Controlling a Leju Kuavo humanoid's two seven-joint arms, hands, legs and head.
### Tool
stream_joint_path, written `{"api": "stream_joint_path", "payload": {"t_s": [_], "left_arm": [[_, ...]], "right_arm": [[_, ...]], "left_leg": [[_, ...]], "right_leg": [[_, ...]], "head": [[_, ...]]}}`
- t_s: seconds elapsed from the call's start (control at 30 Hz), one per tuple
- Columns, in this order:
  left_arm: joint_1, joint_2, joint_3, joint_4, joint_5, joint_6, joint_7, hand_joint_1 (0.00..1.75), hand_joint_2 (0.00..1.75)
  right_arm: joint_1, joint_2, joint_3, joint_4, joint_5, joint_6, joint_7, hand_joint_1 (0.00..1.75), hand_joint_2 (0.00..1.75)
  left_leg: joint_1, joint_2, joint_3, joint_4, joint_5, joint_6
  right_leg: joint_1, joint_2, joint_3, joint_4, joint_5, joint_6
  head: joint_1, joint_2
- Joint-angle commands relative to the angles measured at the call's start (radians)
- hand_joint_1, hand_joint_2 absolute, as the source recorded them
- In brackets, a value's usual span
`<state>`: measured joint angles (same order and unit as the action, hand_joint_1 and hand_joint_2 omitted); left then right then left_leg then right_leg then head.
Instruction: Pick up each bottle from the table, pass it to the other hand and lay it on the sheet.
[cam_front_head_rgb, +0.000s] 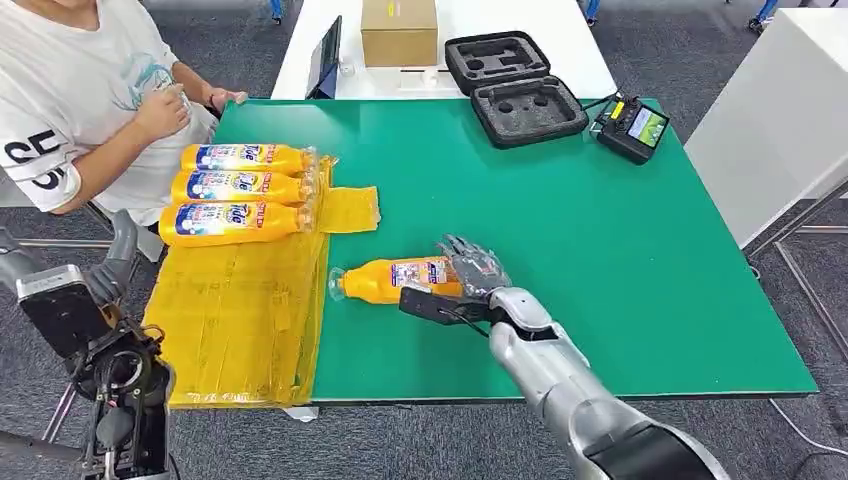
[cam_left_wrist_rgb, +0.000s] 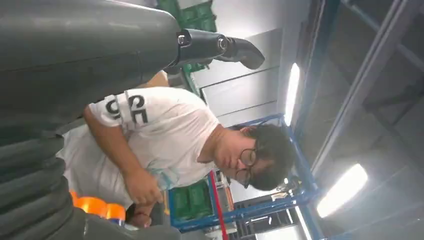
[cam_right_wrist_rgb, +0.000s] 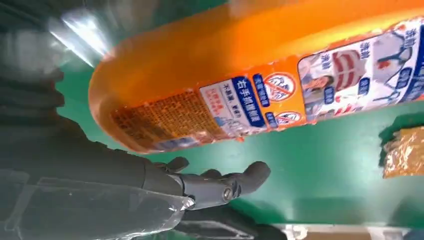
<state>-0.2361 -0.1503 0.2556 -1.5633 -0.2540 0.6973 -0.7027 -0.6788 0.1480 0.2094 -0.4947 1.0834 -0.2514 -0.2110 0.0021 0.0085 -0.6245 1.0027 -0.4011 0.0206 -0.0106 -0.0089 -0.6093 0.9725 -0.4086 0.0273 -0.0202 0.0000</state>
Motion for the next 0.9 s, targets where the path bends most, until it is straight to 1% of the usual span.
{"api": "stream_joint_path", "payload": {"t_s": [0.03, 0.17, 0.2, 0.3, 0.43, 0.5, 0.57, 0.63, 0.67, 0.7, 0.73, 0.77, 0.8, 0.83, 0.87, 0.9], "left_arm": [[-0.057, -0.006, -0.005, 0.106, 0.021, 0.001, 0.005, 0.0, 1.75], [-0.06, -0.009, -0.003, 0.12, 0.045, 0.001, 0.005, 0.0, 1.75], [-0.06, -0.009, -0.003, 0.12, 0.045, 0.001, 0.005, 0.0, 1.75], [-0.06, -0.009, -0.003, 0.12, 0.045, 0.001, 0.005, 0.0, 1.75], [-0.06, -0.006, -0.004, 0.123, 0.054, 0.001, 0.005, 0.0, 1.75], [-0.062, -0.001, -0.007, 0.133, 0.064, 0.001, 0.005, 0.0, 1.75], [-0.064, 0.008, -0.016, 0.148, 0.099, 0.001, 0.005, 0.0, 1.75], [-0.066, 0.014, -0.023, 0.157, 0.108, 0.001, 0.005, 0.0, 1.75], [-0.066, 0.014, -0.023, 0.157, 0.108, 0.001, 0.005, 0.0, 1.75], [-0.069, 0.016, -0.028, 0.166, 0.118, 0.001, 0.005, 0.0, 1.75], [-0.071, 0.016, -0.029, 0.172, 0.122, 0.001, 0.005, 0.0, 1.75], [-0.072, 0.017, -0.031, 0.176, 0.125, 0.001, 0.005, 0.0, 1.75], [-0.072, 0.017, -0.032, 0.182, 0.127, 0.001, 0.005, 0.0, 1.75], [-0.075, 0.019, -0.038, 0.194, 0.146, 0.001, 0.005, 0.0, 1.75], [-0.075, 0.02, -0.038, 0.196, 0.146, 0.001, 0.005, 0.0, 1.75], [-0.083, 0.011, -0.028, 0.213, 0.142, -0.014, 0.005, 0.0, 1.75]], "right_arm": [[-0.132, 0.024, -0.027, 0.175, -0.005, 0.042, -0.003, 0.0, 1.75], [-0.146, 0.026, -0.017, 0.188, 0.003, 0.053, 0.005, 0.0, 1.75], [-0.146, 0.026, -0.017, 0.188, 0.003, 0.053, 0.005, 0.0, 1.75], [-0.146, 0.026, -0.017, 0.188, 0.003, 0.053, 0.005, 0.0, 1.75], [-0.147, 0.027, -0.015, 0.19, 0.005, 0.057, 0.006, 0.0, 1.75], [-0.154, 0.029, -0.008, 0.199, 0.013, 0.074, 0.018, 0.0, 1.75], [-0.167, 0.031, 0.003, 0.214, 0.024, 0.131, 0.062, 0.0, 1.75], [-0.174, 0.029, 0.004, 0.222, 0.026, 0.169, 0.081, 0.0, 1.75], [-0.174, 0.029, 0.004, 0.222, 0.026, 0.169, 0.081, 0.0, 1.75], [-0.177, 0.026, 0.008, 0.227, 0.03, 0.191, 0.095, 0.03, 1.75], [-0.183, 0.022, 0.013, 0.238, 0.038, 0.215, 0.119, 0.28, 1.75], [-0.185, 0.021, 0.015, 0.239, 0.041, 0.223, 0.126, 0.98, 1.75], [-0.189, 0.02, 0.017, 0.244, 0.044, 0.241, 0.146, 1.43, 1.75], [-0.19, 0.017, 0.024, 0.241, 0.053, 0.271, 0.167, 1.47, 1.75], [-0.192, 0.017, 0.024, 0.243, 0.053, 0.281, 0.176, 1.45, 1.75], [-0.198, 0.014, 0.028, 0.252, 0.059, 0.33, 0.203, 1.41, 1.75]], "left_leg": [[0.0, -0.001, 0.002, 0.0, -0.001, -0.001], [0.0, -0.001, 0.002, 0.0, 0.0, -0.001], [0.0, -0.002, 0.004, 0.0, -0.002, -0.001], [0.0, -0.001, 0.001, 0.0, 0.0, 0.0], [0.0, -0.002, 0.002, 0.0, -0.001, -0.001], [0.001, -0.002, 0.003, 0.0, -0.001, -0.001], [0.0, -0.002, 0.003, 0.0, -0.001, -0.001], [0.0, -0.002, 0.003, 0.0, -0.001, -0.001], [0.0, -0.002, 0.002, 0.001, -0.001, -0.001], [0.001, -0.002, 0.004, 0.001, -0.002, -0.001], [0.0, -0.002, 0.003, 0.0, -0.001, -0.001], [0.0, -0.002, 0.002, 0.0, 0.0, -0.001], [0.001, -0.002, 0.004, 0.001, -0.002, -0.001], [0.0, -0.002, 0.003, 0.0, -0.001, -0.001], [0.0, -0.002, 0.002, 0.0, 0.0, -0.001], [0.0, -0.002, 0.004, 0.0, -0.001, -0.001]], "right_leg": [[0.0, 0.0, 0.002, 0.001, -0.001, -0.001], [0.0, 0.0, 0.002, 0.0, -0.001, -0.001], [0.0, 0.0, 0.004, 0.0, -0.002, -0.001], [0.0, -0.001, 0.001, 0.0, -0.001, 0.0], [0.0, -0.001, 0.002, 0.0, -0.001, -0.001], [0.001, -0.001, 0.004, 0.0, -0.002, -0.001], [0.0, 0.0, 0.003, 0.001, -0.002, -0.001], [0.0, 0.0, 0.003, 0.001, -0.001, -0.001], [0.0, -0.001, 0.002, 0.001, -0.001, -0.001], [0.001, 0.0, 0.004, 0.001, -0.002, -0.001], [0.0, -0.001, 0.003, 0.001, -0.002, -0.001], [0.0, -0.001, 0.002, 0.0, -0.001, -0.001], [0.001, -0.001, 0.004, 0.001, -0.002, -0.001], [0.0, -0.001, 0.004, 0.0, -0.002, -0.001], [0.0, -0.001, 0.002, 0.0, -0.001, 0.0], [0.0, -0.001, 0.004, 0.0, -0.002, -0.001]], "head": [[0.0, 0.0], [0.0, 0.0], [0.0, 0.0], [0.0, 0.0], [0.0, 0.0], [0.0, 0.0], [0.0, 0.0], [0.0, 0.0], [0.0, 0.0], [0.0, 0.0], [0.0, 0.0], [0.0, 0.0], [0.0, 0.0], [0.0, 0.0], [0.0, 0.0], [0.0, 0.0]]}}
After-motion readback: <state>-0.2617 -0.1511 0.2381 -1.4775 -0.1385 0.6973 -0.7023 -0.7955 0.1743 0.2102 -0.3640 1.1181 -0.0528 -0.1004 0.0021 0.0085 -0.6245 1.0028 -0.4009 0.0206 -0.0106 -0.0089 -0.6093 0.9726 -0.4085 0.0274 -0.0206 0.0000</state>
